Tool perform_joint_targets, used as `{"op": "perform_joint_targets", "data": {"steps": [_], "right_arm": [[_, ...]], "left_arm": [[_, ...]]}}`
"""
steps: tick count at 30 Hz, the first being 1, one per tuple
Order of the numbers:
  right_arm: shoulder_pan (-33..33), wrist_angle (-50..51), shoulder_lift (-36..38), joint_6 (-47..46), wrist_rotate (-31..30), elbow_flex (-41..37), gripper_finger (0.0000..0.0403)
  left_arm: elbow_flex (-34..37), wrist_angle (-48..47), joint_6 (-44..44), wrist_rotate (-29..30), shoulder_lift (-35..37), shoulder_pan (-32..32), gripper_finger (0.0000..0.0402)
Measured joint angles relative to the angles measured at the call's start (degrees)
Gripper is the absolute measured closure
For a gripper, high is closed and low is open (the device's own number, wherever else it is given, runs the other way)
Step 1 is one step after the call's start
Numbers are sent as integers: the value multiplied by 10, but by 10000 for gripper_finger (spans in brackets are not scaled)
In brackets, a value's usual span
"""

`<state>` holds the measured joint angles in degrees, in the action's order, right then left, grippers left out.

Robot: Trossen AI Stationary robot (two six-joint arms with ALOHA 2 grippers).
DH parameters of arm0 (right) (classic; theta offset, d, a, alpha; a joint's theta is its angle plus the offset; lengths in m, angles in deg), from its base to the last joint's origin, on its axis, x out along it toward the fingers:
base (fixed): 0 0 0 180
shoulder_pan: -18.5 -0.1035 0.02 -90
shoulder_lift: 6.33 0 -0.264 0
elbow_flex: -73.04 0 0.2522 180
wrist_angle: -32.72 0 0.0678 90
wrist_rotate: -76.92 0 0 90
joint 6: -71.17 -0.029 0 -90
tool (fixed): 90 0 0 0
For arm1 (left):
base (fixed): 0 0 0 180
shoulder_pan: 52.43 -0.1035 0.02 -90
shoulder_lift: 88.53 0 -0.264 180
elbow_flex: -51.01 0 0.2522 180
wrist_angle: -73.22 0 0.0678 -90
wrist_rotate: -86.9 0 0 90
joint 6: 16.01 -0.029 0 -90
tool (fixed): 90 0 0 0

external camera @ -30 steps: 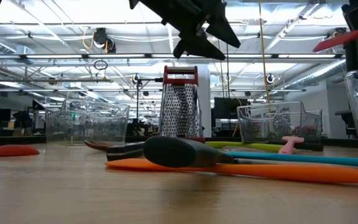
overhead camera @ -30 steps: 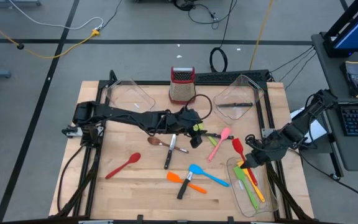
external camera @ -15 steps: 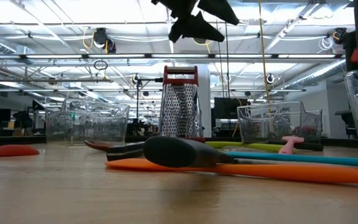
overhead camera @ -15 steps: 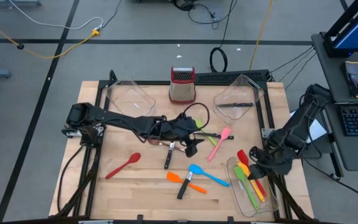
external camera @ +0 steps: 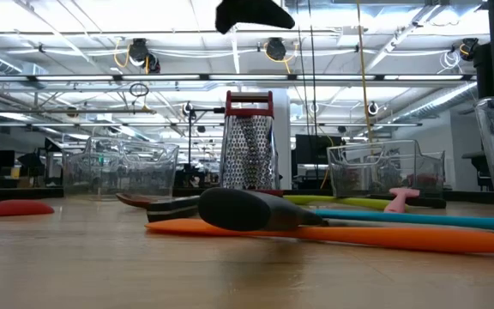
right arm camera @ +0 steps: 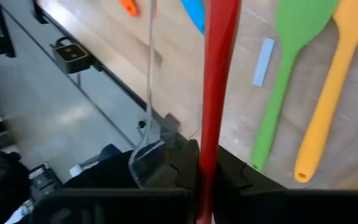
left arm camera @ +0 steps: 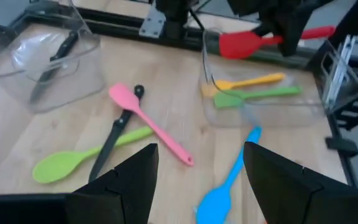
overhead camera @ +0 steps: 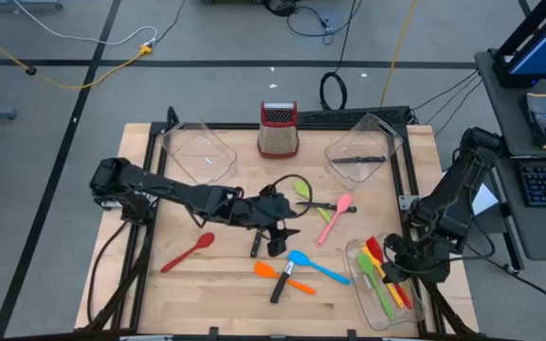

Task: Pick & Place Kitchen Items
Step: Put the red spatula into the bottom transparent bin

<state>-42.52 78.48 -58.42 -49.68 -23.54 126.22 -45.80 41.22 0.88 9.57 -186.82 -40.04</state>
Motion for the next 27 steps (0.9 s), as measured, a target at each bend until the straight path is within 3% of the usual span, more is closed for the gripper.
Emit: {"op": "perform_joint_targets", "data": {"steps": [11,17,27], "right_arm": [[0,13,-24,-14,2,1,395],[8,17,-43,-23,19,1,395],[21,4,-91,-30,63,1,395]], "left_arm": [[205,145,76,34,120,39,160],[296,155,107,70,194,71,160],[359,173,177,108,223,123,160]]}}
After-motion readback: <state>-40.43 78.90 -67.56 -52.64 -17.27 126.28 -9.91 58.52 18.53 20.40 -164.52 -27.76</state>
